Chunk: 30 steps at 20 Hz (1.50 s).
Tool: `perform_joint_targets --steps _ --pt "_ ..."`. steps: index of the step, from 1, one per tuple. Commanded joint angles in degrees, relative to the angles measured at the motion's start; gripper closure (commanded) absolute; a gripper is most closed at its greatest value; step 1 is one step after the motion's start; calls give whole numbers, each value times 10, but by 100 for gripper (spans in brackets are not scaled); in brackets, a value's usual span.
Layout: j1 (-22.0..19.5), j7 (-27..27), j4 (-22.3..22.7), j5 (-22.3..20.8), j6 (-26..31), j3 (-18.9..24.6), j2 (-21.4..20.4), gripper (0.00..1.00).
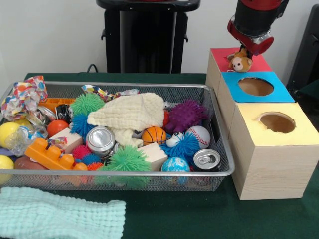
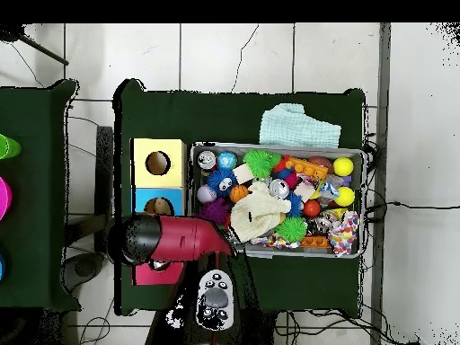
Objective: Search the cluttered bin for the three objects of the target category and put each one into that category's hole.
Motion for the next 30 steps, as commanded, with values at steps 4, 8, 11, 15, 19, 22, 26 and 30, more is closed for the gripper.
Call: perform_joint_targets --steps 4,8,11,15,19,22,26,30 --pt "-68 65 2 -46 -270 -27 158 100" --pt "-61 78 17 -34 -245 -27 145 100" --pt "-67 71 34 -27 -244 -18 139 100" --pt "-69 66 45 -31 -255 -16 139 100" --pt "-71 67 53 -36 -271 -14 141 100" --pt "-73 65 60 -36 -272 -11 138 100" --pt "-80 61 73 -33 -274 -5 133 100" --pt "-83 58 80 -33 -277 -1 132 100"
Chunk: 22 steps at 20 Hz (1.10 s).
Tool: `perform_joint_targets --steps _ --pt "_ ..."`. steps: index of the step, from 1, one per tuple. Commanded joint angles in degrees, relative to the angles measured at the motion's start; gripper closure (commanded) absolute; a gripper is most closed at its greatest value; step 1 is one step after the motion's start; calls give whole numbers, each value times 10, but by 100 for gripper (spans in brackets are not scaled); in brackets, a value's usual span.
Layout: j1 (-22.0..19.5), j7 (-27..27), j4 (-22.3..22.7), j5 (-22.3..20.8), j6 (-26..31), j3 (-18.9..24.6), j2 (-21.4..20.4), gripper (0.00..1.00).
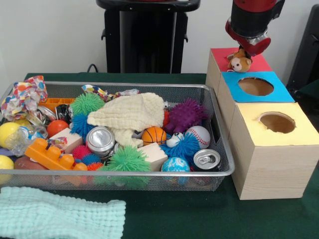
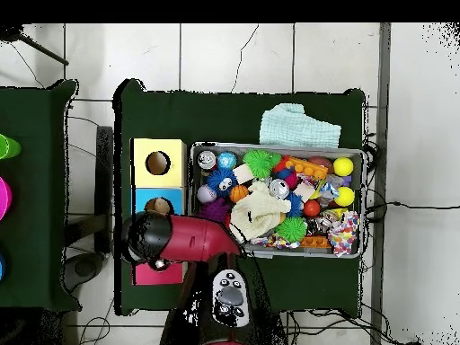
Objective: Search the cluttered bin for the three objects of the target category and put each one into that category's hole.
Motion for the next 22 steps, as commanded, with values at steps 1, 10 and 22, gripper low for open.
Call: perform_joint_targets --steps 1,10,22 --pt "-52 59 63 -52 -270 -23 135 100" --pt "-36 67 79 -65 -257 -42 103 100" --pt "-39 49 97 -59 -247 -42 61 100"
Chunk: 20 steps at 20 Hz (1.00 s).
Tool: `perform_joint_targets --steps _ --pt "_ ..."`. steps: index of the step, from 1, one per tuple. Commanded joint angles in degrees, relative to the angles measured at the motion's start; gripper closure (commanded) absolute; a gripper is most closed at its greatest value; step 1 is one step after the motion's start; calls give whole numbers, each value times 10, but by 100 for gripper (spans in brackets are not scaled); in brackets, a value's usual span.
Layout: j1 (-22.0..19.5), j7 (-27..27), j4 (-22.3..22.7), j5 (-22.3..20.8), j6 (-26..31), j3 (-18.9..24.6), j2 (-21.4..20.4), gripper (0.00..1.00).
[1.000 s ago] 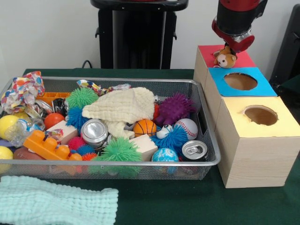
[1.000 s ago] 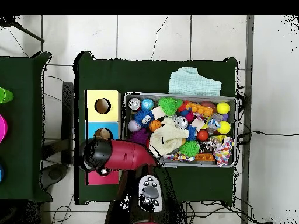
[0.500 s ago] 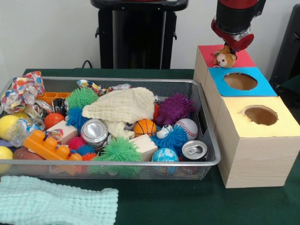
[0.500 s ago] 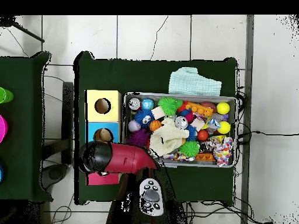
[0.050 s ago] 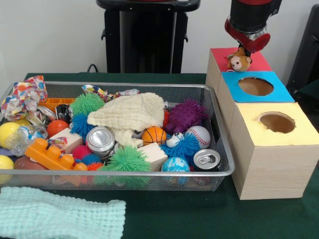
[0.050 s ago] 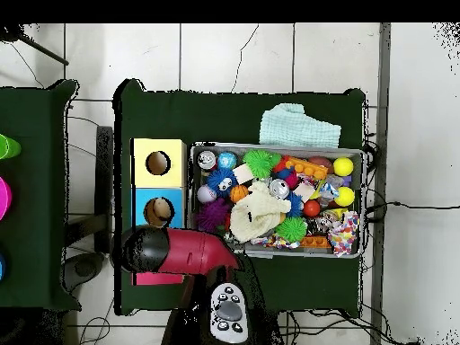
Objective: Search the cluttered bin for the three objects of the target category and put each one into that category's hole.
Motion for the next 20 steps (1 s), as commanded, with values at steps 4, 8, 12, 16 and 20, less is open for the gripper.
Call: perform_joint_targets --steps 4,8,12,16,20 --pt "-35 57 55 -59 -193 -46 99 100" --pt "-32 59 65 -60 -201 -48 99 100" --pt "-35 55 76 -64 -209 -47 97 100" --pt "-37 51 80 -65 -215 -45 98 100" --pt "-31 54 84 -63 -217 -47 95 100"
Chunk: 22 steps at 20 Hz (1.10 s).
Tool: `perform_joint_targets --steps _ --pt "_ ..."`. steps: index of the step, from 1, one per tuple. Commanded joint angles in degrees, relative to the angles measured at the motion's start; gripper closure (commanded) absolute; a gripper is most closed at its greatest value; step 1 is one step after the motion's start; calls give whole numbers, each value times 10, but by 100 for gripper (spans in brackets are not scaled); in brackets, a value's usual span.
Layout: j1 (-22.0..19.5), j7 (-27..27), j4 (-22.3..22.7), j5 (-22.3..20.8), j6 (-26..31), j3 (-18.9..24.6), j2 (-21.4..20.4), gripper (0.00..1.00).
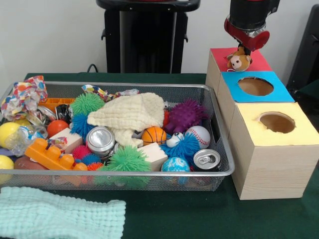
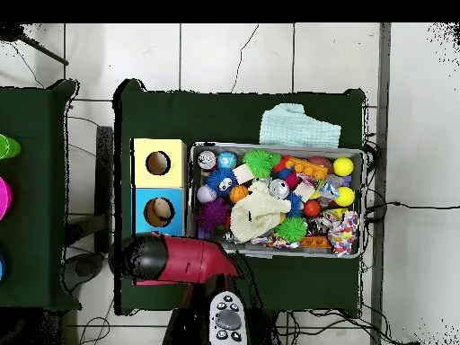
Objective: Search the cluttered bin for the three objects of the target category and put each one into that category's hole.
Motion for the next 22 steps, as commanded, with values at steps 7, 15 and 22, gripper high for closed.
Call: perform_joint_targets --steps 7,15,22 --pt "-17 58 57 -63 -164 -62 101 100" --pt "-15 52 66 -63 -170 -60 89 100" --pt "-12 54 81 -58 -170 -54 79 100"
